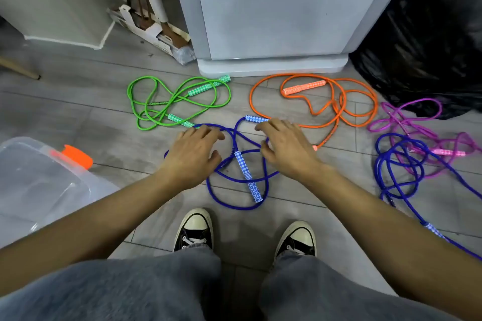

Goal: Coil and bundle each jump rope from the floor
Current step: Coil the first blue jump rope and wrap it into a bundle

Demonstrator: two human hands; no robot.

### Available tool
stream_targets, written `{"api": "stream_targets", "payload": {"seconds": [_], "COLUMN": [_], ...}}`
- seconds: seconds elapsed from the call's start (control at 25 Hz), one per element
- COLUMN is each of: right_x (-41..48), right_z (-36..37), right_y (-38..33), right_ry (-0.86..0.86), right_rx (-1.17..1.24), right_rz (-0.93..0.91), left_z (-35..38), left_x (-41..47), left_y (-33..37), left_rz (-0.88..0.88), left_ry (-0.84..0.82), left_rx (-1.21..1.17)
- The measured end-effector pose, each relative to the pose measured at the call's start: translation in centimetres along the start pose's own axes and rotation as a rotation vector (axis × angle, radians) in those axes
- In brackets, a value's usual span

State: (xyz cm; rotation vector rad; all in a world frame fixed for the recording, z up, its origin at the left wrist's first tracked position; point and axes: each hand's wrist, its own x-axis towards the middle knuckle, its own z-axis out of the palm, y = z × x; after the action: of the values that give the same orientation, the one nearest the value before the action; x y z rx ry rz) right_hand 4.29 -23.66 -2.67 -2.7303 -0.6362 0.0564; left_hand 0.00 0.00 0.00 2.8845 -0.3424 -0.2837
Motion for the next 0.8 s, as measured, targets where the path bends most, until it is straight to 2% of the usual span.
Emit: {"api": "stream_targets", "payload": {"seconds": [0.12, 0.28, 0.36, 0.56, 0.68, 0.8], "right_x": [0.3, 0.8, 1.1, 2.3, 2.3, 2.6], "right_z": [3.3, 7.1, 9.1, 13.5, 14.8, 13.5], "right_y": [-0.3, 0.4, 0.8, 0.5, 0.3, 0.2], "right_ry": [-0.095, -0.368, -0.47, -0.503, -0.543, -0.452], "right_rx": [-0.054, -0.145, -0.114, 0.086, 0.131, 0.303], "right_rz": [-0.05, -0.019, 0.05, 0.317, 0.362, 0.436], "left_z": [1.8, 3.4, 3.5, 3.1, 3.0, 2.3], "left_x": [0.7, 0.8, 0.4, 0.4, 0.2, -0.2], "left_y": [-0.1, -0.2, -0.4, -1.8, -1.8, -2.0], "left_rz": [0.028, 0.003, 0.008, -0.003, 0.004, -0.002], "left_ry": [-0.022, -0.062, -0.065, -0.099, -0.106, -0.106], "left_rx": [0.009, -0.033, -0.053, -0.031, -0.035, -0.034]}}
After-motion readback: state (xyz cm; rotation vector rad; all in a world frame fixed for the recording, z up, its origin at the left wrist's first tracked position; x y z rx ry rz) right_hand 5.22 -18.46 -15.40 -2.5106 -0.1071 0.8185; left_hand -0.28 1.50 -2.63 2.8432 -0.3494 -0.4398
